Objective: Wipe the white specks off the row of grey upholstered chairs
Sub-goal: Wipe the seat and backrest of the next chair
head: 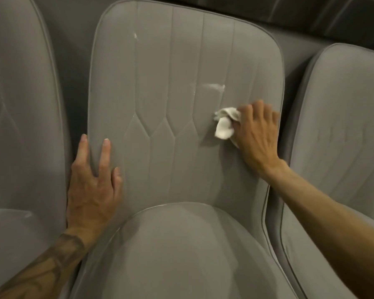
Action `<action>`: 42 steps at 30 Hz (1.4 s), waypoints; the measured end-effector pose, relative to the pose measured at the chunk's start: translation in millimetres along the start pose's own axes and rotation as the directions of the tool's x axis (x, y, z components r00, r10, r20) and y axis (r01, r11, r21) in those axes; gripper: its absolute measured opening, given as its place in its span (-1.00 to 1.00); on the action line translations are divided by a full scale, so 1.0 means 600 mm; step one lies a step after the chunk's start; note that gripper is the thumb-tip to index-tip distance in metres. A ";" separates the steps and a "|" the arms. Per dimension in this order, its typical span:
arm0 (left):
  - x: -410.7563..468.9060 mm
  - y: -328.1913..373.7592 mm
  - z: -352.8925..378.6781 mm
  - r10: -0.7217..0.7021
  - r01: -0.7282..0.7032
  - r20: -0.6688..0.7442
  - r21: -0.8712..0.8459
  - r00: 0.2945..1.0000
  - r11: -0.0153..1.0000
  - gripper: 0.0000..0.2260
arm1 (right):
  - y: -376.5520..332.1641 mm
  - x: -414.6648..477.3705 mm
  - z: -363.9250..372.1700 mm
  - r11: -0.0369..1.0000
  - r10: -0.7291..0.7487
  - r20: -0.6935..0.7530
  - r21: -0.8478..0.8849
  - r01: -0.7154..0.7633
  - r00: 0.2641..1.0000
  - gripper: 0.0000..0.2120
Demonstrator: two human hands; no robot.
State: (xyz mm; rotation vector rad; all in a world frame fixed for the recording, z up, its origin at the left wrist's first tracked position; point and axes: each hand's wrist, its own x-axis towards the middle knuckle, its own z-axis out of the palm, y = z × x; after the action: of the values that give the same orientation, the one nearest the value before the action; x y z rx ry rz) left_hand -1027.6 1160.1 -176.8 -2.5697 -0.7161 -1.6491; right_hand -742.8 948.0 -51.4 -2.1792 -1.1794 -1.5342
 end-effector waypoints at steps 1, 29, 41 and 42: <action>0.000 0.000 0.000 -0.007 0.007 0.001 0.000 1.000 1.000 -0.48 | -0.009 -0.001 0.003 0.996 0.090 -0.045 0.027 -0.089 0.995 -0.82; 0.001 -0.004 0.004 0.015 -0.015 -0.020 0.023 1.000 1.000 -0.50 | -0.029 0.207 0.026 0.929 0.360 -0.259 0.191 -0.318 0.896 -0.70; 0.002 -0.002 0.002 -0.005 0.005 -0.013 0.036 1.000 0.999 -0.48 | -0.049 0.194 0.026 0.974 0.210 -0.232 0.133 -0.183 0.950 -0.68; 0.002 -0.001 0.002 -0.002 0.002 -0.011 0.040 1.000 0.999 -0.49 | -0.057 0.183 0.027 0.964 0.252 -0.246 0.148 -0.220 0.936 -0.70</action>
State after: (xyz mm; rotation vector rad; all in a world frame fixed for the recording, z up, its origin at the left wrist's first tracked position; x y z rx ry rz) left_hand -1026.4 1161.7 -176.3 -2.5316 -0.7434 -1.6317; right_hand -741.8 1032.3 28.3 -1.8905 -0.8663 -1.5470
